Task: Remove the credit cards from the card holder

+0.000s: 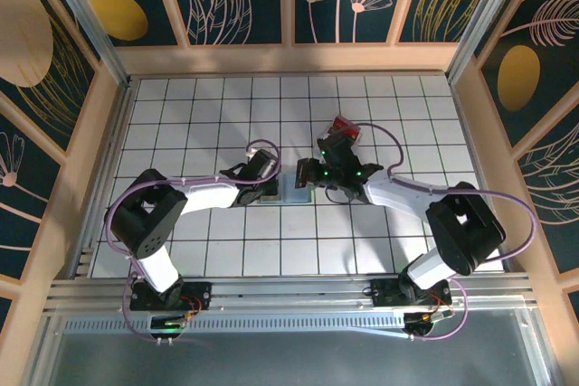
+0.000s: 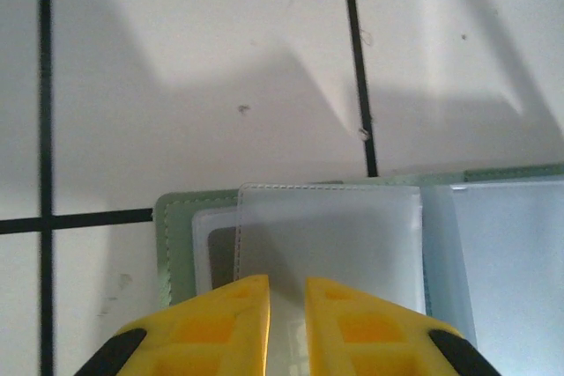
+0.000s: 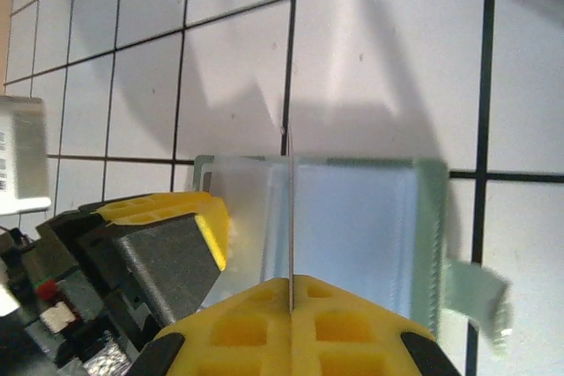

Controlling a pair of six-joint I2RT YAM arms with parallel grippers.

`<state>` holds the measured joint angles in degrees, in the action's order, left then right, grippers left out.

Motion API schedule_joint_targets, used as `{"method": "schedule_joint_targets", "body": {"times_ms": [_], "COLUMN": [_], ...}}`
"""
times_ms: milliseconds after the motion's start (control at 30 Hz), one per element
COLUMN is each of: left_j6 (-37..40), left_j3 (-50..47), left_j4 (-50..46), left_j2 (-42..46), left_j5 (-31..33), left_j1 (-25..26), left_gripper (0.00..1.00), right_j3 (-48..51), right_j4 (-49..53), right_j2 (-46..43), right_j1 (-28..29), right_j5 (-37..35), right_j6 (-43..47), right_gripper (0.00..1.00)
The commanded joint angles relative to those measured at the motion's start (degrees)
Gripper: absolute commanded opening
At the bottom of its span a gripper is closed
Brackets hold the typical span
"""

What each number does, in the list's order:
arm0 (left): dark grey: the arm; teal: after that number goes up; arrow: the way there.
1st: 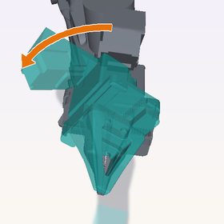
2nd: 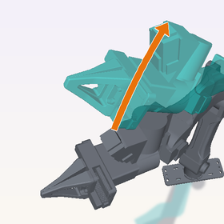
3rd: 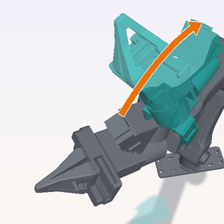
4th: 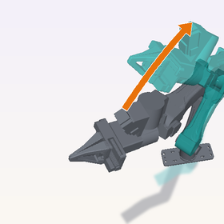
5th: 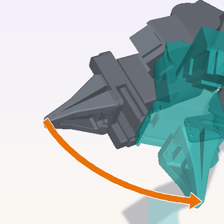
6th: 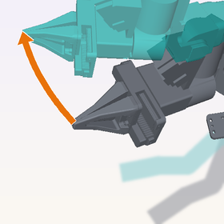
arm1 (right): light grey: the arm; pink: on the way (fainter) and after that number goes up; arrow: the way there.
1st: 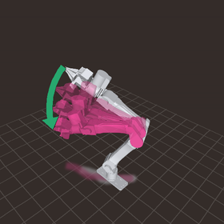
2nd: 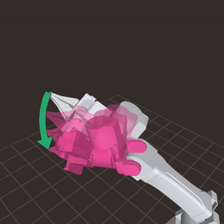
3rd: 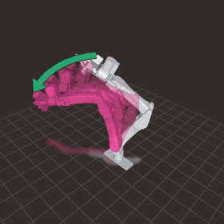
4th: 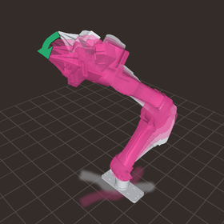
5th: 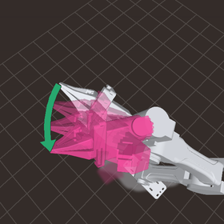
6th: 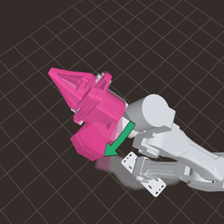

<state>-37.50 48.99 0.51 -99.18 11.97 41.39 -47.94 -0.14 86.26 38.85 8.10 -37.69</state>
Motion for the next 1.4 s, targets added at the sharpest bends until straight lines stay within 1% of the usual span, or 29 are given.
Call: {"method": "schedule_joint_targets", "body": {"times_ms": [0, 133, 200, 233, 400, 433, 533, 567, 600, 667, 733, 767, 800, 1000, 1267, 1367], "left_j6": [3.87, 6.57, 6.74, 6.74, 5.53, 5.21, 4.59, 4.37, 4.2, 3.71, 3.14, 2.91, 2.8, 1.82, 0.71, 0.44], "left_j3": [-0.66, 1.0, 1.37, 1.33, 0.8, 0.7, 0.4, 0.32, 0.31, 0.15, -0.06, -0.29, -0.53, -0.92, -1.14, -1.16], "left_j4": [-0.97, -2.04, -2.27, -2.34, -2.92, -3.19, -3.89, -4.14, -4.42, -5.03, -5.52, -5.61, -5.61, -6.31, -6.67, -6.84], "left_j2": [2.72, 3.36, 4.1, 4.61, 7.34, 8.01, 9.96, 10.54, 11.11, 12.14, 13.09, 13.42, 13.81, 14.62, 15.04, 15.06], "left_j5": [3.22, 4.47, 4.06, 3.67, 2.32, 2.29, 2.83, 3.27, 3.67, 4.66, 6.08, 6.56, 7.12, 9.72, 11.34, 11.63], "left_j1": [-1.25, -1.63, -1.59, -1.62, -1.62, -1.61, -1.61, -1.62, -1.59, -1.58, -1.63, -1.6, -1.58, -1.65, -1.6, -1.67], "left_gripper": [0.19, 0.19, 0.2, 0.2, 0.31, 0.38, 0.54, 0.59, 0.65, 0.75, 0.9, 0.96, 0.99, 0.99, 0.99, 0.99], "right_j3": [-4.51, -8.99, -11.36, -12.55, -15.88, -16.25, -16.89, -17.17, -17.59, -18.29, -19.13, -19.35, -19.62, -20.93, -22.87, -22.98], "right_j4": [6.31, 10.1, 12.14, 13.14, 14.45, 14.02, 12.94, 12.72, 12.8, 12.93, 13.05, 13.19, 13.15, 13.27, 14.28, 14.41], "right_j2": [-2.3, -2.37, -1.76, -1.38, 0.41, 0.82, 2.21, 2.71, 3.18, 3.9, 4.65, 4.87, 5.18, 7.31, 10.66, 11.58], "right_j1": [-1.18, -2.46, -3.36, -3.82, -5.72, -6.42, -7.13, -9.16, -9.84, -10.72, -11.67, -12.1, -12.54, -14.63, -15.66, -15.72], "right_j5": [-5.43, -8.0, -8.78, -10.25, -14.81, -15.56, -15.77, -15.32, -14.53, -13.83, -12.97, -12.7, -12.52, -11.07, -9.33, -7.68], "right_j6": [7.51, 15.44, 20.39, 23.08, 36.25, 39.08, 45.49, 47.05, 48.75, 50.97, 52.97, 53.71, 54.68, 59.05, 61.77, 62.29], "right_gripper": [0.0, 0.0, 0.0, 0.0, 0.0, 0.0, 0.0, 0.0, 0.0, 0.0, 0.0, 0.0, 0.0, 0.0, 0.0, 0.0]}}
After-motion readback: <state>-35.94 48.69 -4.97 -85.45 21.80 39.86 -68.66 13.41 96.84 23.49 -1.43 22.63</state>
